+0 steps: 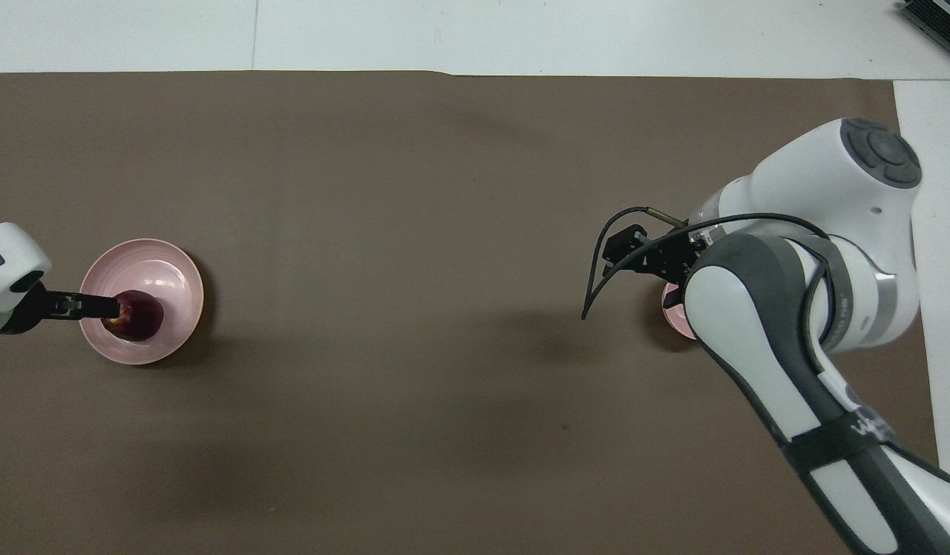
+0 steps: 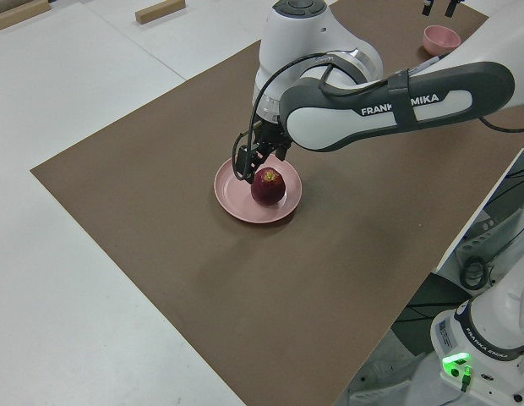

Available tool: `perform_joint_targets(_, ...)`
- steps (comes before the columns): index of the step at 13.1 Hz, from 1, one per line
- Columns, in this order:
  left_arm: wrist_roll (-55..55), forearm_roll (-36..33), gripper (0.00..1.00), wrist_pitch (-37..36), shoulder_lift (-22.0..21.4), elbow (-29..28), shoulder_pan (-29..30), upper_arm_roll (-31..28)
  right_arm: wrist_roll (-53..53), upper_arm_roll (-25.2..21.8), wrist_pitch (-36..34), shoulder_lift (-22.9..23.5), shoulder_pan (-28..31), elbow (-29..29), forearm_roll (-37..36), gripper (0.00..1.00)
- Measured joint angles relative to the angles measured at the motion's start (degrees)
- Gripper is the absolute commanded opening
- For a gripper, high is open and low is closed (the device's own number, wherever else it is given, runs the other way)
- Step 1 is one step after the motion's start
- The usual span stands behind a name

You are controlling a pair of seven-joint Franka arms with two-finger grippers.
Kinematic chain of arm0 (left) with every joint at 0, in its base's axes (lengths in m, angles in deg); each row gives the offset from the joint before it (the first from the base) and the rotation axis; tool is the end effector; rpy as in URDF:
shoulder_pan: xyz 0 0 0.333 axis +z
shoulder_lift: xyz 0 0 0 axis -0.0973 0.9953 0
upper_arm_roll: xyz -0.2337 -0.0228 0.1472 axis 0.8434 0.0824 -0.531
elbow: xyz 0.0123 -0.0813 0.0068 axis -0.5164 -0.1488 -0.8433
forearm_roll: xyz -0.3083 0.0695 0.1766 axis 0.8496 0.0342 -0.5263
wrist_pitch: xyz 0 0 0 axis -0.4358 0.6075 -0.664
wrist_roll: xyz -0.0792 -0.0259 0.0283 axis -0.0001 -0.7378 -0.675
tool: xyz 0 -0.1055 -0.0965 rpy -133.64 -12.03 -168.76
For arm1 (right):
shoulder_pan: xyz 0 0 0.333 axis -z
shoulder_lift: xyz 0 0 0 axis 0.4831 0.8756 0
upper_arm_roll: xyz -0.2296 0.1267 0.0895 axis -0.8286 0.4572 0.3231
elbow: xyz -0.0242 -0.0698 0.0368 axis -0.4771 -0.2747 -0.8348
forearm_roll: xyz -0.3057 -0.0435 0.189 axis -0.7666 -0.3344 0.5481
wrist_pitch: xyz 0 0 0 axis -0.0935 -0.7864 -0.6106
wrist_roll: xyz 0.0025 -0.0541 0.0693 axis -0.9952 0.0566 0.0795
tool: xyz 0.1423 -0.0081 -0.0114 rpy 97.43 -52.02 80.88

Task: Move apple from plate to bowl
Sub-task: 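Grasp the red apple on the plate with the left gripper while the right gripper approaches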

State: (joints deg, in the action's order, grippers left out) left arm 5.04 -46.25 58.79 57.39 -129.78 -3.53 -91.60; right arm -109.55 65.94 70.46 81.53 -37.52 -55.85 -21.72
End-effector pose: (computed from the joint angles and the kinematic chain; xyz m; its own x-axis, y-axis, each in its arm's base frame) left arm 0.5014 0.0822 0.3297 0.9943 -0.0936 0.0513 -0.0929 -0.9956 -0.0157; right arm 0.5383 0.1538 0.3700 0.8607 -0.4326 -0.2683 -0.4843 -0.8583 -0.1695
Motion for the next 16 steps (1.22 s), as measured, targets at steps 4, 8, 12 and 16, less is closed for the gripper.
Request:
perform_joint_targets(4, -2.73, 0.22, 1.0, 9.4, 1.84, -4.84, -0.39, 0.53, -7.92, 0.02, 5.3, 3.73, -3.98, -0.23, 4.87, 1.0)
perform_joint_targets(8, -4.34, 0.22, 0.0, 10.81, 1.93, -5.19, -0.88, 0.69, -12.76, 0.02, 10.34, 7.44, -6.87, -0.33, 12.29, 1.0)
perform_joint_targets(12, -4.39, 0.24, 0.0, 10.63, 1.7, -4.4, -1.12, 0.7, -16.52, 0.04, 14.27, 9.02, -10.0, -0.24, 18.31, 1.0)
perform_joint_targets(16, -4.48, 3.78, 0.0, 3.63, 0.37, 1.19, -1.91, 1.14, -19.14, 0.04, 16.61, 9.01, -12.91, 0.89, 25.39, 1.0)
